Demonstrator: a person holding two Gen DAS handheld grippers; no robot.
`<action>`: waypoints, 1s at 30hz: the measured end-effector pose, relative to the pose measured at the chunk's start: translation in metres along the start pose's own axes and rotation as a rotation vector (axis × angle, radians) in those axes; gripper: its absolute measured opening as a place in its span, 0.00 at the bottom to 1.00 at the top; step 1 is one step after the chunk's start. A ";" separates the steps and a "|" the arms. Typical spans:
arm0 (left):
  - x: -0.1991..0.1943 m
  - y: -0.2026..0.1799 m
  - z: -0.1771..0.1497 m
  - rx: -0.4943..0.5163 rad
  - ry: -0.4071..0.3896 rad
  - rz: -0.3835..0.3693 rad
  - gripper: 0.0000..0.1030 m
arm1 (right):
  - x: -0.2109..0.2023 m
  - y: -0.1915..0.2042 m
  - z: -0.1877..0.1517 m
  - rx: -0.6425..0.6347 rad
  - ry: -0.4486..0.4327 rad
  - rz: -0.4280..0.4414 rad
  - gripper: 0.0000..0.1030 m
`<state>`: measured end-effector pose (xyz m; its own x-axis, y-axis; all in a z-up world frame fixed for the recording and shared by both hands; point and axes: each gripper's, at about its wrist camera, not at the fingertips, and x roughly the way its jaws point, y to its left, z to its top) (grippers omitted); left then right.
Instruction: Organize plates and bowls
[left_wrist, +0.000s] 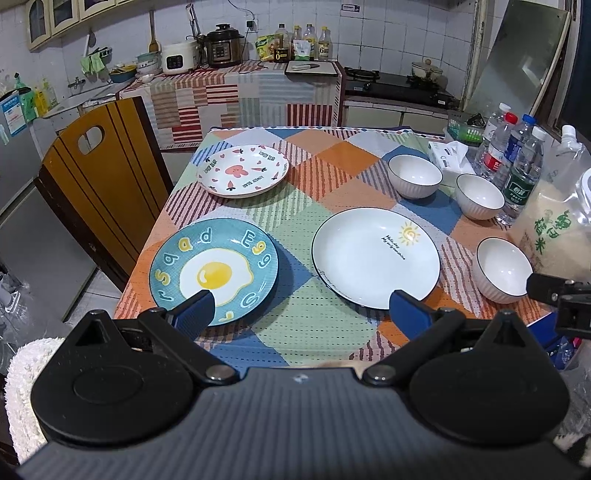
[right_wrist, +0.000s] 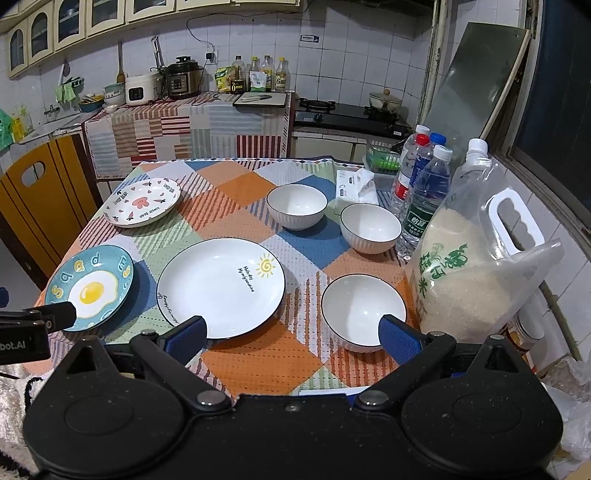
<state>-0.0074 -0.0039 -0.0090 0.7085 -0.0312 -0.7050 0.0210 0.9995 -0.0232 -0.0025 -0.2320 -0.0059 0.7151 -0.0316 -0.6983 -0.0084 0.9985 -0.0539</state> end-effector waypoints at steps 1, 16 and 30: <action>0.001 0.001 0.000 -0.004 0.000 0.001 0.99 | 0.000 0.000 0.000 0.000 -0.001 -0.001 0.98; 0.006 0.008 -0.004 -0.011 0.023 -0.026 0.99 | 0.001 -0.001 -0.002 0.007 -0.005 -0.004 0.98; 0.006 0.007 -0.005 -0.012 0.031 -0.037 0.99 | 0.003 -0.001 -0.003 0.008 -0.003 -0.003 0.98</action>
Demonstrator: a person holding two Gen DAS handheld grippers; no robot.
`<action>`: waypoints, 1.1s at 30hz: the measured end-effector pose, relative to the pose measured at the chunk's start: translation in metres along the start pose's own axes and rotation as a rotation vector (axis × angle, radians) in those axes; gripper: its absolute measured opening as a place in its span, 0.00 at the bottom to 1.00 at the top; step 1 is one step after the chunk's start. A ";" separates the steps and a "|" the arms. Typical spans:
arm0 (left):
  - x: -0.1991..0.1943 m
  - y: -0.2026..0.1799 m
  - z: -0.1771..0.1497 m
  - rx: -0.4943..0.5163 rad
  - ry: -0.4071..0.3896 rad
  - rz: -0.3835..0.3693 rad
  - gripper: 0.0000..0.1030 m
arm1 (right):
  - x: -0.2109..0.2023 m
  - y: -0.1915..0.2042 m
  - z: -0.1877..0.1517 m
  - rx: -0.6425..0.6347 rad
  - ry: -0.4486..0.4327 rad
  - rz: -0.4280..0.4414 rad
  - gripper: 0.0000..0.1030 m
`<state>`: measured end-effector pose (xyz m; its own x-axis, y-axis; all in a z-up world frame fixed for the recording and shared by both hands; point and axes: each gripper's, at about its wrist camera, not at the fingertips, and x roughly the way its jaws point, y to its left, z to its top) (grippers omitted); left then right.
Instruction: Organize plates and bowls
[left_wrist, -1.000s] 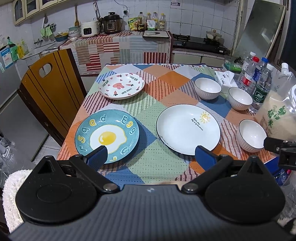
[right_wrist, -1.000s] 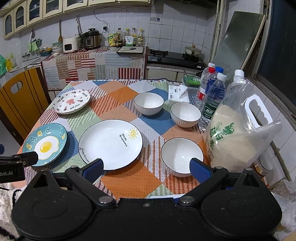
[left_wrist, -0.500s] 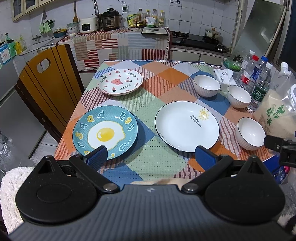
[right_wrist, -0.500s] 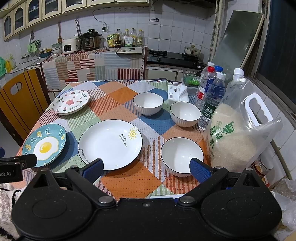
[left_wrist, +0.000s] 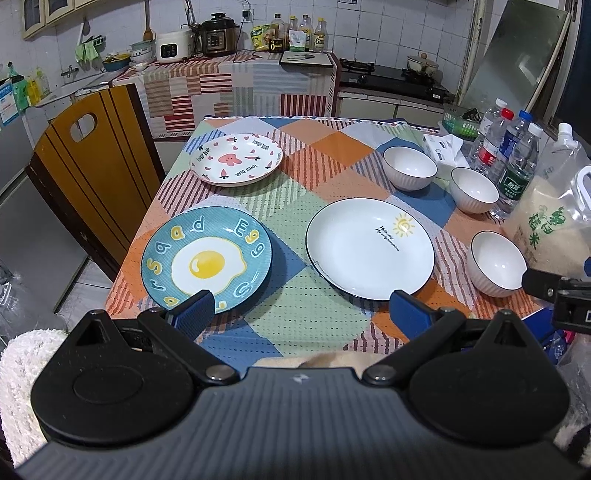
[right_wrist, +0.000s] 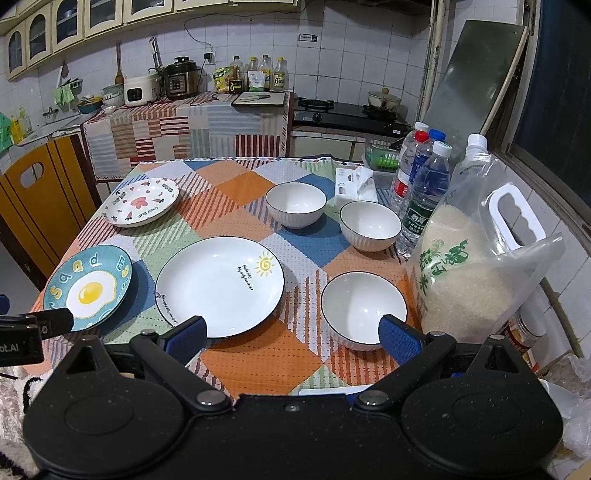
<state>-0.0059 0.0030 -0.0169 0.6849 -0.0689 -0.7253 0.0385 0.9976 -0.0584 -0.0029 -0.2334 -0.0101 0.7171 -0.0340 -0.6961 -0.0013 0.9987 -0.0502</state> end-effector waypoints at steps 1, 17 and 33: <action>0.000 0.000 0.000 0.000 0.000 -0.001 0.99 | 0.000 0.000 0.000 0.000 0.000 0.000 0.98; 0.011 0.001 0.032 0.004 0.048 -0.091 0.97 | -0.003 -0.007 0.014 0.020 0.010 0.080 0.98; 0.116 -0.003 0.063 0.134 0.064 -0.152 0.97 | 0.121 -0.031 0.000 0.248 0.067 0.438 0.91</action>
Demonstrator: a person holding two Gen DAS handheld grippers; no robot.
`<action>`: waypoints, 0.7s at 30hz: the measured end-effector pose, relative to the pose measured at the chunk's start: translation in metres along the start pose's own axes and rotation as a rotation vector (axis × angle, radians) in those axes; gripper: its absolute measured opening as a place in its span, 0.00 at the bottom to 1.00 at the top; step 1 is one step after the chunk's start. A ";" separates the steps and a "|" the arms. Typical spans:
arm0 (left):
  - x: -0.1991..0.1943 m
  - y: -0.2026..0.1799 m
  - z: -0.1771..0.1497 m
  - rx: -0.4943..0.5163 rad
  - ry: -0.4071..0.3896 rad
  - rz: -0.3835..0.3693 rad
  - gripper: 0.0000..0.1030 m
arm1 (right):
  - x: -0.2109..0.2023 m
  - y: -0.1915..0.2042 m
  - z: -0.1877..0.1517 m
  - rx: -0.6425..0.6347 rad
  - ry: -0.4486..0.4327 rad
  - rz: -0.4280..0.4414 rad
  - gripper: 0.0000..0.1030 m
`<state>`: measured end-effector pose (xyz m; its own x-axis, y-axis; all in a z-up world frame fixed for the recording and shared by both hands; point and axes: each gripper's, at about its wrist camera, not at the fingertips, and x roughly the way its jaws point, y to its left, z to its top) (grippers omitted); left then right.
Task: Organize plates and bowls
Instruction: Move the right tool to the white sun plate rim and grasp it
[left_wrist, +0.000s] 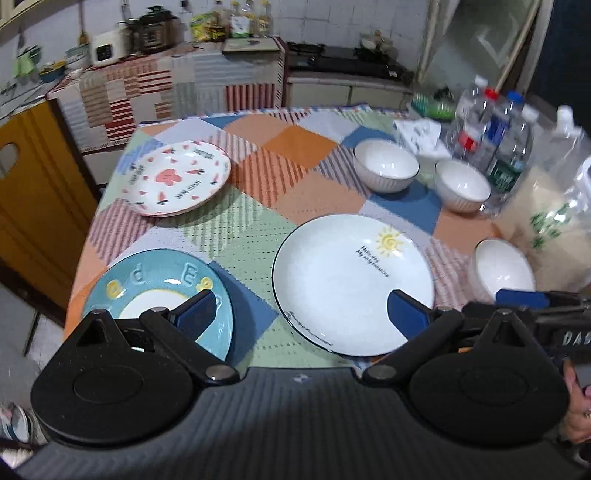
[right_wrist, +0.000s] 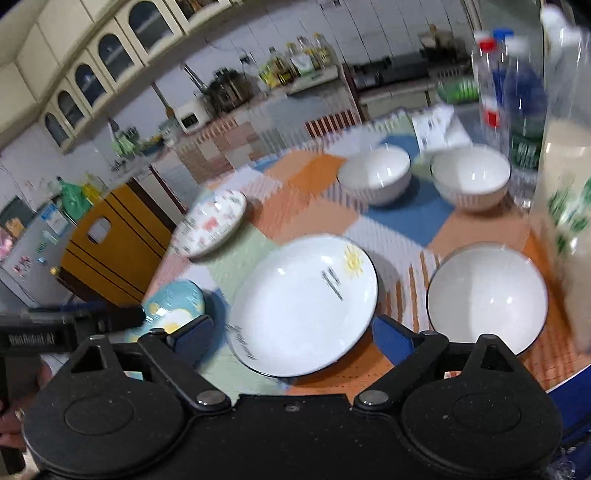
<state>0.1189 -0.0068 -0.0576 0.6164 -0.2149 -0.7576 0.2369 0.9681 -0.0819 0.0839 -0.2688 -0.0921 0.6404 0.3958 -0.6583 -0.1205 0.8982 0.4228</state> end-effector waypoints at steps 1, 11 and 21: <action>0.010 0.000 0.001 0.015 0.018 -0.008 0.97 | 0.010 -0.004 -0.003 0.005 0.020 0.004 0.87; 0.085 0.002 -0.004 -0.035 0.185 -0.067 0.96 | 0.069 -0.032 -0.025 0.133 0.093 -0.011 0.86; 0.135 0.014 -0.007 -0.101 0.308 -0.018 0.76 | 0.096 -0.042 -0.023 0.110 0.020 -0.074 0.75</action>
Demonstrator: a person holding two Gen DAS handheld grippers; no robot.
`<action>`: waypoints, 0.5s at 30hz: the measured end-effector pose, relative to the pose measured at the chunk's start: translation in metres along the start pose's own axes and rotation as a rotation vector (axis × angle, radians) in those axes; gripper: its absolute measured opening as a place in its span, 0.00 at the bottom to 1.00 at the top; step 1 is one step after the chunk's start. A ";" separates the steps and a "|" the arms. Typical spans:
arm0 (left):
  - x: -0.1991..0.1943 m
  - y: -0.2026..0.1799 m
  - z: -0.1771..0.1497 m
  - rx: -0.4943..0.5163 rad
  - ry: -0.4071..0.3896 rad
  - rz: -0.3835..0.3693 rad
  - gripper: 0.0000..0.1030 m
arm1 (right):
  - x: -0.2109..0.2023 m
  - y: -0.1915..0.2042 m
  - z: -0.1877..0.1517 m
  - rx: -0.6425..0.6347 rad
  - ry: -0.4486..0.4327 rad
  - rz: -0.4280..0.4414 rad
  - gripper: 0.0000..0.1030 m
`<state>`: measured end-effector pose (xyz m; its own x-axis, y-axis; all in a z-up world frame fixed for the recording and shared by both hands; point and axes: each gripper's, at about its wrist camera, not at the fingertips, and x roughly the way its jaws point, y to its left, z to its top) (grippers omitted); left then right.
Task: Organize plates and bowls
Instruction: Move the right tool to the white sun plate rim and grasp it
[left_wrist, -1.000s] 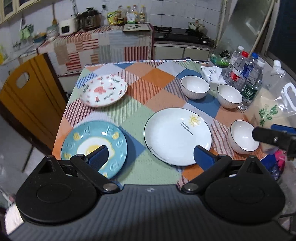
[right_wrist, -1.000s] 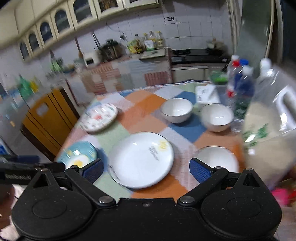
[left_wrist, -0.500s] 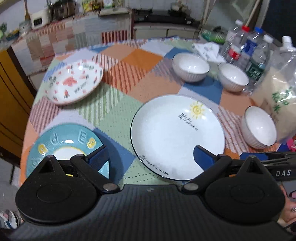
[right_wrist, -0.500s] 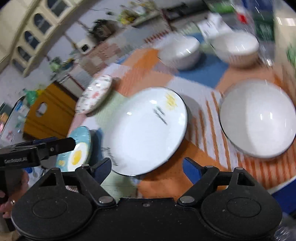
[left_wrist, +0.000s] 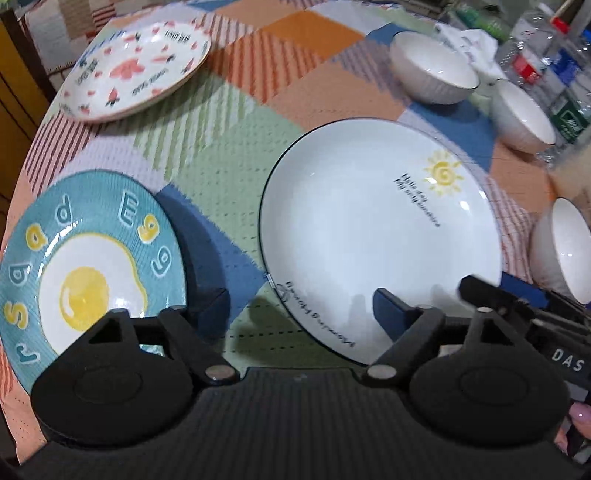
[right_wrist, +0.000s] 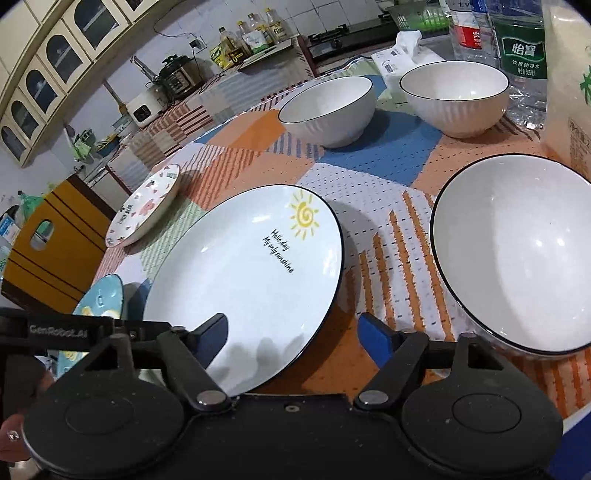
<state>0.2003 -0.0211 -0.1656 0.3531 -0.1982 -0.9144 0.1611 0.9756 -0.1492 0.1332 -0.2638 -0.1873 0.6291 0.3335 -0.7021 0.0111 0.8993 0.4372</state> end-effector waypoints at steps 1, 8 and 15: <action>0.002 0.002 0.000 -0.010 0.001 -0.002 0.72 | 0.000 0.000 -0.001 -0.002 -0.013 -0.005 0.71; 0.016 0.010 -0.002 -0.089 -0.019 0.022 0.58 | 0.002 -0.005 -0.006 0.035 -0.060 -0.037 0.58; 0.014 0.011 -0.005 -0.111 -0.094 -0.013 0.34 | 0.011 -0.009 -0.010 0.065 -0.100 -0.071 0.18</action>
<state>0.2023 -0.0126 -0.1819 0.4376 -0.2135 -0.8735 0.0650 0.9764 -0.2061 0.1317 -0.2658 -0.2047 0.6993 0.2367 -0.6744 0.1066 0.8985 0.4259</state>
